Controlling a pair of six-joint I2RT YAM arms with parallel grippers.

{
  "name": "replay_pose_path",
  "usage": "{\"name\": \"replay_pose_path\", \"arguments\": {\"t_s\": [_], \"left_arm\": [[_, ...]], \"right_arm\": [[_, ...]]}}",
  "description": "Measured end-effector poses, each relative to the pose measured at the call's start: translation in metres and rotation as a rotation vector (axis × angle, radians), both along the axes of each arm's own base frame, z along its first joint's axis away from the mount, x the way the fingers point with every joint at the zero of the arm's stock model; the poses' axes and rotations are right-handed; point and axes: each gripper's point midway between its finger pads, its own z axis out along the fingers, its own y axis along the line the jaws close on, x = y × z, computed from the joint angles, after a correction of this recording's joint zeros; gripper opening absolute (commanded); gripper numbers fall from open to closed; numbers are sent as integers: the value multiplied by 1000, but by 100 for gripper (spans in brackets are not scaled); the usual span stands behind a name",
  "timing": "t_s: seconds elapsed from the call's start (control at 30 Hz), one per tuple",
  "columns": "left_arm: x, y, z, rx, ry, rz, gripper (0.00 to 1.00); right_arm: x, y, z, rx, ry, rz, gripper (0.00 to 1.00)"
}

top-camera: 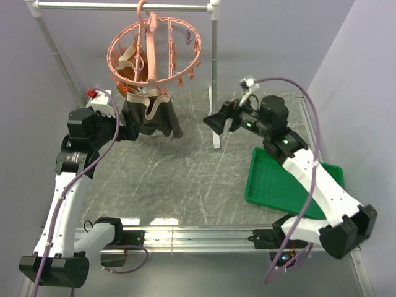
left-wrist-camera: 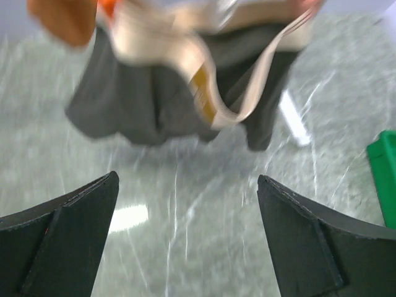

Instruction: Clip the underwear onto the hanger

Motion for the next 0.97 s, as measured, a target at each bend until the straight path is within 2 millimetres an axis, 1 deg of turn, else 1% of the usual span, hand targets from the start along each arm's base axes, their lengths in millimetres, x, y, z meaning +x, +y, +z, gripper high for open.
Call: {"name": "replay_pose_path", "arguments": {"t_s": [0.1, 0.17, 0.23, 0.3, 0.4, 0.47, 0.53, 0.63, 0.7, 0.73, 0.83, 0.97], "left_arm": [[-3, 7, -25, 9, 116, 34, 99], [-6, 9, -36, 16, 165, 37, 99], [-11, 8, -47, 31, 208, 5, 99], [-15, 4, -53, 40, 233, -35, 100], [-17, 1, -64, 51, 264, -64, 99], [-17, 2, -78, 59, 296, -70, 99], [-19, 2, -97, 64, 341, -74, 99], [-26, 5, -121, 87, 382, -73, 99], [-32, 10, -133, 110, 383, -63, 99], [-35, 12, -135, 119, 379, -55, 99], [-36, 16, -129, 134, 343, -35, 100], [-37, 18, -115, 138, 278, -19, 99]], "right_arm": [[-4, -31, -9, -36, -13, -85, 100], [-3, -49, -16, -62, -18, -139, 100], [-1, -67, -24, -92, -21, -191, 100], [0, -87, -34, -126, -18, -245, 100], [2, -116, -47, -173, -7, -319, 100], [-1, -132, -56, -198, 3, -364, 100], [-4, -147, -63, -209, 8, -407, 100], [-12, -162, -71, -210, 5, -447, 100], [-18, -168, -76, -207, -2, -466, 100], [-22, -170, -79, -206, -6, -471, 100], [-39, -174, -90, -199, -19, -475, 100], [-58, -175, -89, -173, -64, -471, 100]]}}
